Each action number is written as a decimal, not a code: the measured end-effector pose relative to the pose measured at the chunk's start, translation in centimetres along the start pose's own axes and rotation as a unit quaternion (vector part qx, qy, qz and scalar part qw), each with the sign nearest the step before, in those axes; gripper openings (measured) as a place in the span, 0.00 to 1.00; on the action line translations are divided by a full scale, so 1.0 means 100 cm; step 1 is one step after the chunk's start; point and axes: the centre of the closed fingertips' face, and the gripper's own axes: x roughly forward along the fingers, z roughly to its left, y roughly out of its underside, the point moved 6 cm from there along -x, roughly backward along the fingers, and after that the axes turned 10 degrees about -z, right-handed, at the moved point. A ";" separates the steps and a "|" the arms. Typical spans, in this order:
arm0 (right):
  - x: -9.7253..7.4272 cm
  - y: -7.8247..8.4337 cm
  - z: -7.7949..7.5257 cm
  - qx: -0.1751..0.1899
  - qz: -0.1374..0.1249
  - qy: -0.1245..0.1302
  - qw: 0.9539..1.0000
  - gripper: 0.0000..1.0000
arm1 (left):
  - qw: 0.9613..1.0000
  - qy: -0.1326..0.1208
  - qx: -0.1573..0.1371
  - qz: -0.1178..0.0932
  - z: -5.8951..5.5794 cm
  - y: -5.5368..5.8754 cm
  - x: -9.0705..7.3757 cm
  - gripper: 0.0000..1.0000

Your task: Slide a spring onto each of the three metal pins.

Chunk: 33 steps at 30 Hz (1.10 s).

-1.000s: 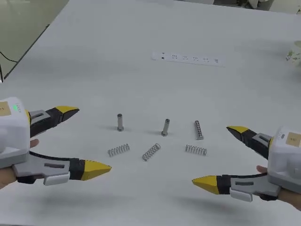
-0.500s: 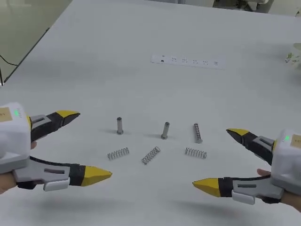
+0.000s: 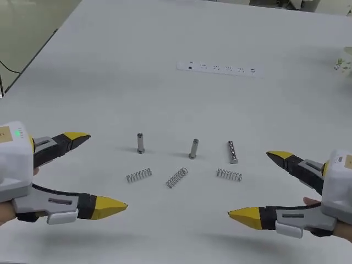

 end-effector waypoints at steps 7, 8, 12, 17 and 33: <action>0.000 0.001 0.001 -0.005 0.005 -0.001 1.000 0.99 | 1.000 -0.001 -0.003 0.005 0.001 0.005 -0.001 0.95; 0.000 0.002 0.001 -0.005 0.005 -0.001 1.000 0.99 | 1.000 -0.002 -0.003 0.003 0.001 0.005 -0.001 0.95; -0.001 0.004 0.001 -0.004 0.008 0.001 1.000 0.99 | 1.000 -0.002 -0.001 0.004 0.001 0.004 -0.001 0.95; -0.002 0.006 -0.001 -0.003 0.011 0.004 1.000 0.99 | 1.000 0.000 -0.003 0.002 0.000 0.004 -0.001 0.95; -0.003 0.007 0.004 0.009 0.016 -0.013 1.000 0.97 | 1.000 0.002 -0.012 -0.004 0.002 0.002 -0.003 0.94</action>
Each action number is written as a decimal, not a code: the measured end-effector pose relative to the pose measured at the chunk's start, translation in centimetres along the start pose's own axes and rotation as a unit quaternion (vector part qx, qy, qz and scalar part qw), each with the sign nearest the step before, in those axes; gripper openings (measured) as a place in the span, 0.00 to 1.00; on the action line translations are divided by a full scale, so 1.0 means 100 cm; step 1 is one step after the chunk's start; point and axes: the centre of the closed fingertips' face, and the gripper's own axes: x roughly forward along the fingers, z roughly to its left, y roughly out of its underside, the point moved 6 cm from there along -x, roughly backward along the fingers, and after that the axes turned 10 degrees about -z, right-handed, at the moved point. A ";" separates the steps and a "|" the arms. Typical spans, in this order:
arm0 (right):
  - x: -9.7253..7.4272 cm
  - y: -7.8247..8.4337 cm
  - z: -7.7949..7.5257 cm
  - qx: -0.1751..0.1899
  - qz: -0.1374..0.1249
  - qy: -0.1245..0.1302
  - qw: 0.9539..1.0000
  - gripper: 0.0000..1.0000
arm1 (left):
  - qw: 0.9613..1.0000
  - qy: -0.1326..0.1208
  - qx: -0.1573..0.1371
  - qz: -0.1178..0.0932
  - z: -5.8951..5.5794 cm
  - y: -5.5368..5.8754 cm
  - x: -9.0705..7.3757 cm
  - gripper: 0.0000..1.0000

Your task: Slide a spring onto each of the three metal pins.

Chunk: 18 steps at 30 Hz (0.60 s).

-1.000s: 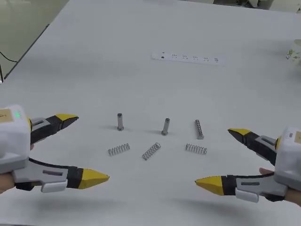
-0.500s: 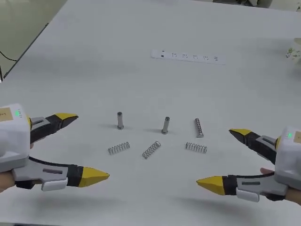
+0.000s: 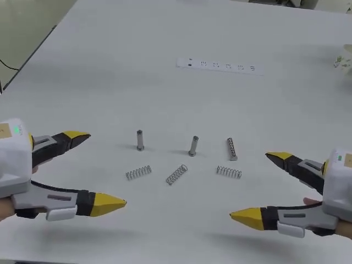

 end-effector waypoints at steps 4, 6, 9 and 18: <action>0.000 0.000 0.000 0.000 0.004 -0.002 1.000 0.97 | 1.000 0.002 -0.002 0.003 0.000 0.002 0.000 0.94; 0.001 0.000 -0.001 0.003 0.006 -0.003 1.000 0.96 | 1.000 0.002 -0.003 0.004 0.000 0.003 0.001 0.94; 0.001 0.000 -0.001 0.004 0.010 -0.005 1.000 0.95 | 1.000 0.003 -0.005 0.008 0.000 0.005 0.001 0.93; 0.005 -0.005 -0.011 0.029 0.013 0.006 0.999 0.87 | 1.000 0.004 -0.005 0.009 0.000 0.005 0.001 0.93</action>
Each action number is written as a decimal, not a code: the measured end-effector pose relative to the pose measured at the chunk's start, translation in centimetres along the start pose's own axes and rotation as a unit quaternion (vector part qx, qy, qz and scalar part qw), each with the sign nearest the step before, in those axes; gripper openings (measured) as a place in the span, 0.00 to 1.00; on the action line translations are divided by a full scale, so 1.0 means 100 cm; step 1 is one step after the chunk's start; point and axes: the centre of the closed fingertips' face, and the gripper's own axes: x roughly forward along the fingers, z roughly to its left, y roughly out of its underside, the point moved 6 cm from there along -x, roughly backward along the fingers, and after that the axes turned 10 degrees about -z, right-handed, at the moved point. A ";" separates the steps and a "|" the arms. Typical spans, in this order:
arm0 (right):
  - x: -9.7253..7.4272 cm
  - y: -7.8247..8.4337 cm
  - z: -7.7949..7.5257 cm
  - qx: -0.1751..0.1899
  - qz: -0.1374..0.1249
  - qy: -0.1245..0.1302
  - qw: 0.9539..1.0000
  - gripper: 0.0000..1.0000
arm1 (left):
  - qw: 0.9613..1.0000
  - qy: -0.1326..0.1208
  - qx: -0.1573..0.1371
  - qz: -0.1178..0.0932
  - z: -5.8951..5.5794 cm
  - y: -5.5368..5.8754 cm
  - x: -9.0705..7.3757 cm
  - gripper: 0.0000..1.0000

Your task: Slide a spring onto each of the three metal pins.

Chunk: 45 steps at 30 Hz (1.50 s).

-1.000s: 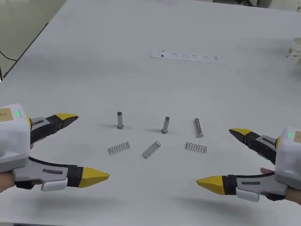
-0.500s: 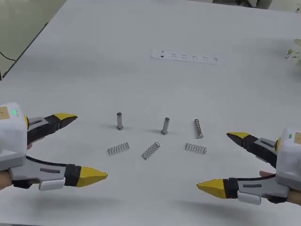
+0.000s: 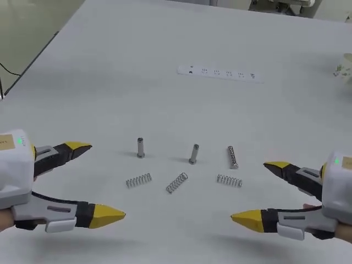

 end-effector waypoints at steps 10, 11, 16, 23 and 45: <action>0.014 -0.008 -0.007 0.019 0.002 0.001 1.000 0.78 | 1.000 -0.002 -0.002 0.001 0.002 0.001 -0.003 0.92; 0.014 -0.009 -0.008 0.019 0.003 0.003 1.000 0.77 | 1.000 -0.003 -0.003 0.000 0.001 0.001 -0.003 0.92; 0.020 -0.016 -0.027 0.037 0.003 0.029 0.999 0.71 | 1.000 -0.001 -0.002 0.001 0.000 0.001 -0.003 0.92; 0.027 -0.022 -0.042 0.046 0.020 0.045 0.998 0.59 | 1.000 0.001 -0.003 0.002 -0.002 0.001 -0.004 0.92; 0.062 -0.015 -0.068 0.107 0.089 0.085 0.987 0.30 | 1.000 0.000 0.000 0.004 0.000 -0.001 -0.004 0.92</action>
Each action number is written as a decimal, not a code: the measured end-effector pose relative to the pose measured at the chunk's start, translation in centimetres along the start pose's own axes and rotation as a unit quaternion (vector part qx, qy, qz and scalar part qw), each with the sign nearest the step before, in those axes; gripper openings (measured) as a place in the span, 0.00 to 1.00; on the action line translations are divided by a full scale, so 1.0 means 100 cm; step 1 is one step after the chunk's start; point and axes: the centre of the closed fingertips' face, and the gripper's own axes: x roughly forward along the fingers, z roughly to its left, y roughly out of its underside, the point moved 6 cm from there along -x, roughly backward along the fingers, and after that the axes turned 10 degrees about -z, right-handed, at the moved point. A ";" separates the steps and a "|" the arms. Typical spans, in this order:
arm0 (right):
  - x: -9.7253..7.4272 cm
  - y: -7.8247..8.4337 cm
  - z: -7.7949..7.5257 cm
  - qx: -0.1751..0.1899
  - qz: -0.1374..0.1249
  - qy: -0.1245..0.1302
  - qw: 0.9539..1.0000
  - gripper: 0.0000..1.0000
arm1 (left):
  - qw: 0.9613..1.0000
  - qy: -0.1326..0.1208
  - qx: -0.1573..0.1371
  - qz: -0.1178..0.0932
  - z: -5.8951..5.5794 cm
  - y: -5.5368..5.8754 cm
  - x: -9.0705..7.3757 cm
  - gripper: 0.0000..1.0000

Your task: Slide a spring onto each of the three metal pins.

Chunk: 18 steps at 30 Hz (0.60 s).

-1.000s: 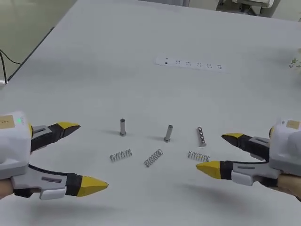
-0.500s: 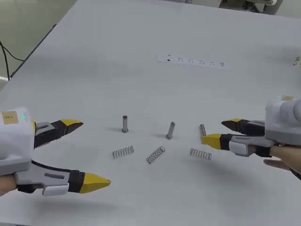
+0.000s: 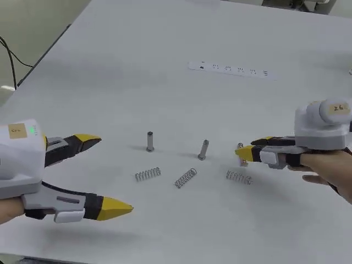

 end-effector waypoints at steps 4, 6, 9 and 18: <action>0.007 0.001 -0.006 0.026 0.005 0.011 1.000 0.25 | 1.000 0.000 0.000 0.001 0.001 0.000 0.000 0.92; 0.010 0.002 -0.010 0.036 0.011 0.020 0.999 0.24 | 1.000 0.000 0.000 0.001 0.001 0.001 0.000 0.92; 0.014 0.003 -0.015 0.052 0.018 0.035 0.998 0.22 | 1.000 -0.001 -0.002 0.000 0.003 0.001 0.000 0.92; 0.027 0.011 -0.021 0.071 0.040 0.056 0.995 0.18 | 1.000 0.001 -0.005 0.001 0.003 0.005 0.001 0.92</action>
